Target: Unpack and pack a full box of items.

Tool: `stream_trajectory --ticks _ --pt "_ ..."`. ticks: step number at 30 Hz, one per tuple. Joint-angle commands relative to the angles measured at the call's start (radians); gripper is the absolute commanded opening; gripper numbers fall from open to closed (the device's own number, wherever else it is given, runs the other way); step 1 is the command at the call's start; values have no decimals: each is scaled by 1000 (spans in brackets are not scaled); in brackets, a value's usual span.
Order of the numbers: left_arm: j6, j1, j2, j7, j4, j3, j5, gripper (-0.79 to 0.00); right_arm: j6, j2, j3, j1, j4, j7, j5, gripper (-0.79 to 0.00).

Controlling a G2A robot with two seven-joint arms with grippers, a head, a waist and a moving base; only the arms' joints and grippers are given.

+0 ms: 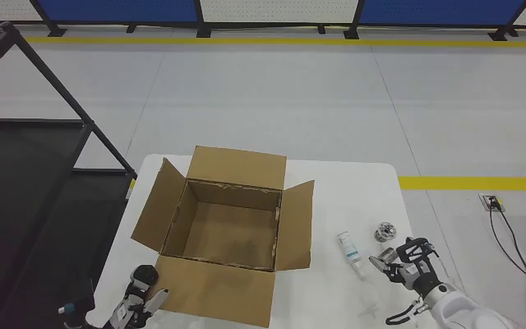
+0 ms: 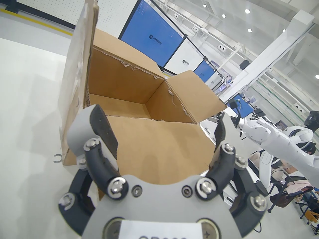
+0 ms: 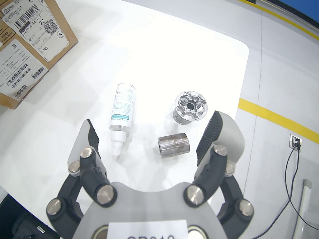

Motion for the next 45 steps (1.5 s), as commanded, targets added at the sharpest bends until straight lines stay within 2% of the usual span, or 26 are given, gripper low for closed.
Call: stream_trajectory --ticks 1,9,16,19,21,25,26,28,29,33,39,45 --pt "0 0 0 0 -2 2 1 0 -20 2 -14 21 17 14 -50 0" --pt "3 4 1 7 -4 -2 7 0 -254 17 -25 150 222 28 -98 0" --pt "12 2 2 5 -12 2 14 0 -346 23 -39 244 358 31 -86 0" --pt "16 2 3 3 -17 3 17 0 -363 24 -50 269 391 37 -90 -92" --pt "17 3 3 3 -19 4 19 0 -375 25 -58 283 411 44 -90 -200" --pt "21 4 3 4 -24 4 22 0 -387 26 -73 312 445 61 -92 -262" --pt "22 4 3 6 -24 4 21 0 -386 26 -77 317 452 64 -93 -406" --pt "23 5 4 8 -25 5 22 0 -383 26 -81 326 463 65 -95 -477" --pt "24 6 4 8 -26 4 24 0 -382 26 -82 329 467 61 -93 -588" --pt "26 7 4 11 -27 5 26 0 -378 29 -71 323 461 21 -91 -785" --pt "25 3 5 14 -28 6 25 0 -382 39 -5 266 383 -68 -39 -785" --pt "22 -2 6 16 -22 5 18 0 -358 46 71 157 158 -77 47 -785"
